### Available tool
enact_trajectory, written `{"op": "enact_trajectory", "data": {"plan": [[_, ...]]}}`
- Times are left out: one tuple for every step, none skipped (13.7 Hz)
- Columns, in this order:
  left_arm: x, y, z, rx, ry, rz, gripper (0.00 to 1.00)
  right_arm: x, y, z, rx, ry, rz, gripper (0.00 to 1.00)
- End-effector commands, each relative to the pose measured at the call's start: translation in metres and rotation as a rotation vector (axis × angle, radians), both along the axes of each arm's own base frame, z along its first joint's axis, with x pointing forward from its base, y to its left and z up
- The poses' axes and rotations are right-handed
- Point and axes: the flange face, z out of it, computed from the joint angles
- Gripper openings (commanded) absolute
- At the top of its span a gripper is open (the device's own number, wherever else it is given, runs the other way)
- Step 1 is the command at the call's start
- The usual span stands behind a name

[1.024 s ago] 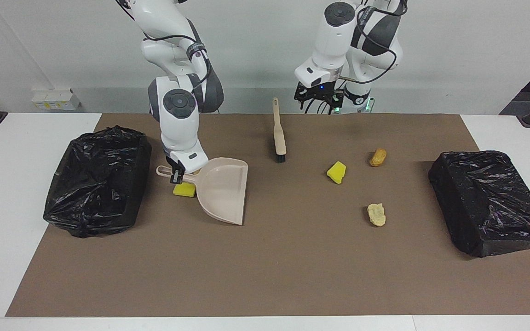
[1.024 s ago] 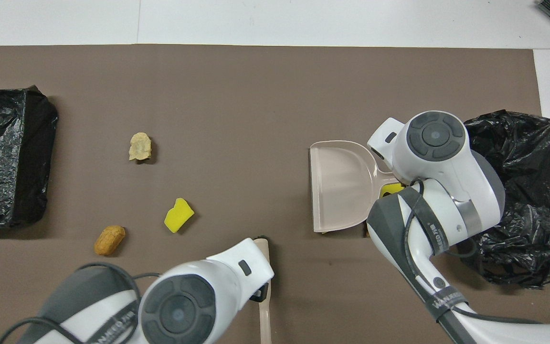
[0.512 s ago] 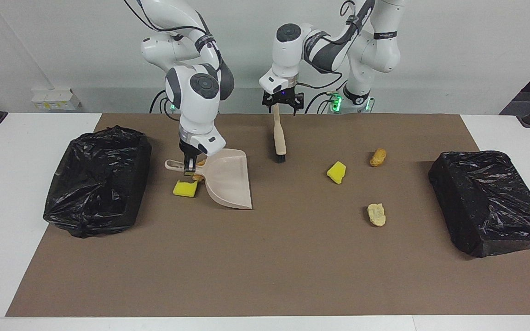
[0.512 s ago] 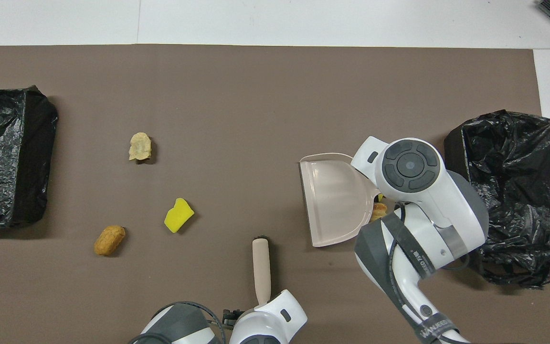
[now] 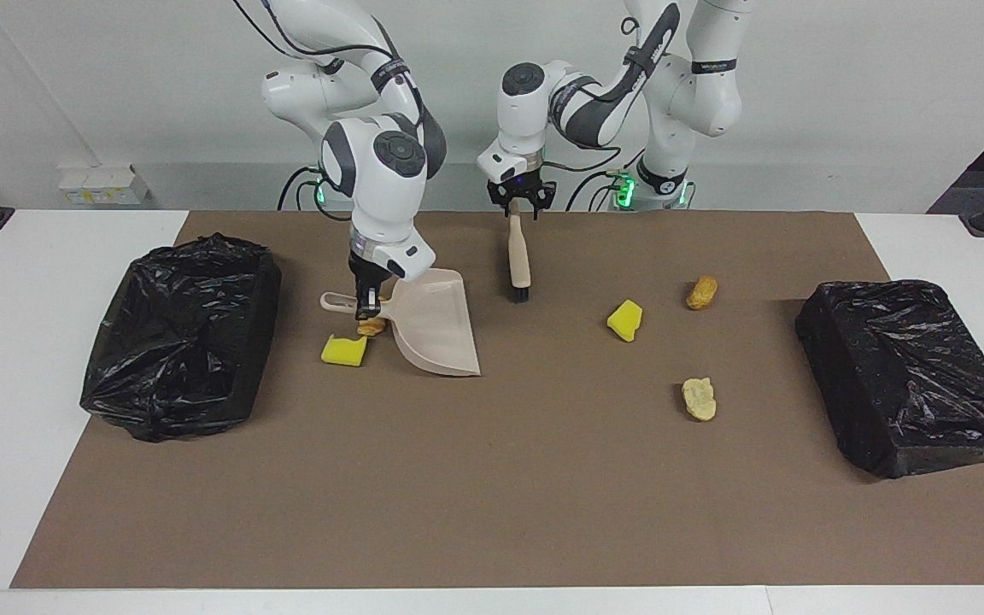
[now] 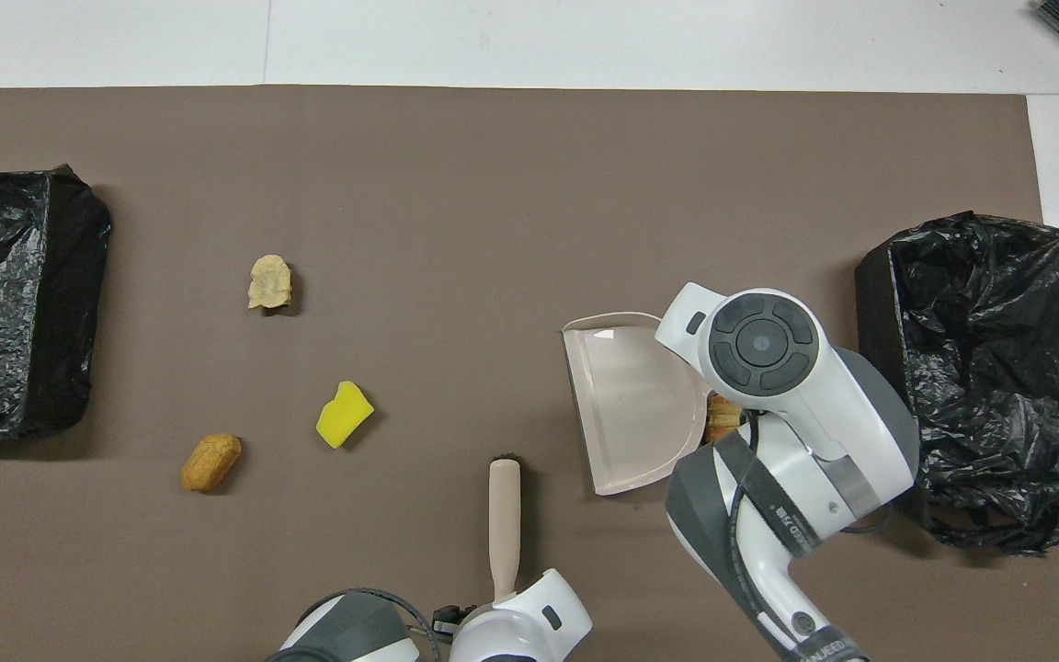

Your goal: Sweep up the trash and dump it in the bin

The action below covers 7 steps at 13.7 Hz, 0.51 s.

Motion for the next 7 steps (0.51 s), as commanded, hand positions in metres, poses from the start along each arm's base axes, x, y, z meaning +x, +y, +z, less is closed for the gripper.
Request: {"op": "enact_trajectory", "data": {"plan": [[-0.006,0.003,-0.004,-0.015,0.004,-0.028,0.33,-0.021,0.004,-0.005,-0.023,0.022,0.032,0.00],[-0.005,0.003,-0.005,-0.014,0.006,-0.038,0.31,-0.027,0.008,-0.009,-0.030,0.024,0.007,0.00],[-0.005,0.003,-0.005,-0.013,0.007,-0.041,0.21,-0.028,0.009,-0.009,-0.031,0.019,-0.012,0.00],[-0.005,0.003,-0.004,-0.006,0.013,-0.043,0.07,-0.028,0.014,-0.007,-0.029,0.012,-0.011,0.00],[-0.001,0.006,-0.003,0.004,0.021,-0.043,0.00,-0.030,0.022,-0.006,-0.024,0.002,0.000,0.00],[0.004,0.013,0.003,0.025,0.047,-0.090,0.00,-0.032,0.031,-0.003,-0.019,-0.004,0.015,0.00],[0.022,0.025,0.016,0.055,0.082,-0.108,0.00,-0.031,0.042,0.000,-0.007,-0.020,-0.003,0.00]]}}
